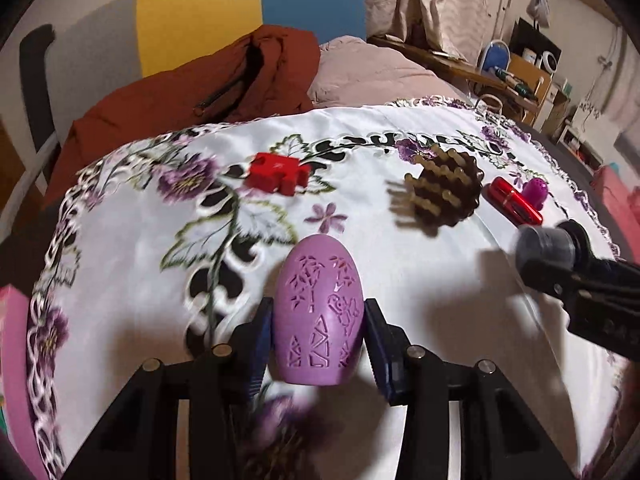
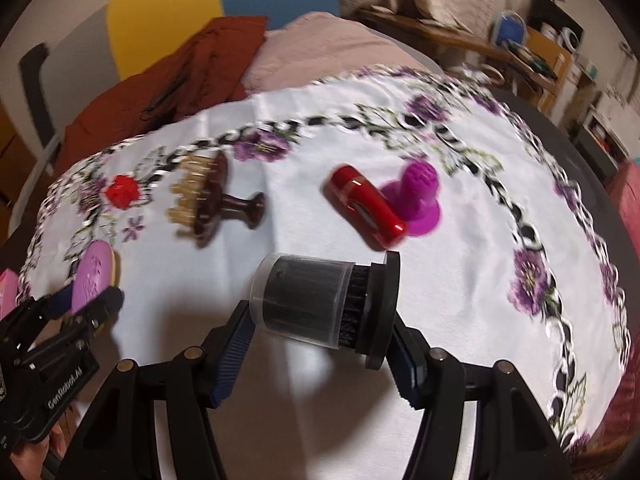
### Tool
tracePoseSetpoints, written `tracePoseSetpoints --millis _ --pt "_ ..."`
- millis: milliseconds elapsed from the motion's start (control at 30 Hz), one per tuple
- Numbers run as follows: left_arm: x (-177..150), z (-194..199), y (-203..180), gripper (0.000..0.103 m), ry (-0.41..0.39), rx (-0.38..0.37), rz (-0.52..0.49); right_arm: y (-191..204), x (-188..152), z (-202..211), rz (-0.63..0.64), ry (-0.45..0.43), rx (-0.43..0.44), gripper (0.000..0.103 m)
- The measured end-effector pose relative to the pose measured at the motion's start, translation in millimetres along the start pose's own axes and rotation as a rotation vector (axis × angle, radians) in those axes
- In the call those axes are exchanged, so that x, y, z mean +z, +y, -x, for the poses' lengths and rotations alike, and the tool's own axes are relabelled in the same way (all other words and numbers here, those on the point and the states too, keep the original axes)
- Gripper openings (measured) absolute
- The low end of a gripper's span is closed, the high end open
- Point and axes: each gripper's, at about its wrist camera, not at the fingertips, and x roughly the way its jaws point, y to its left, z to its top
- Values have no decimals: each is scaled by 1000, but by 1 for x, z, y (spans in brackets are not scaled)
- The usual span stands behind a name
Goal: Organize rigid objects
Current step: 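Carry the purple oval object into the tray and open the left tool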
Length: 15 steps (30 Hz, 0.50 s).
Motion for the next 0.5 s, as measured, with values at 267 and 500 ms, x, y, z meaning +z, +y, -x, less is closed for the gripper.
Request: tracePoseSetpoints --millis 267,500 --pt "-30 34 33 44 -32 -10 97 35 -7 5 114 -11 96 63" --pt "-57 86 76 44 -98 31 147 54 -11 11 196 -37 126 63"
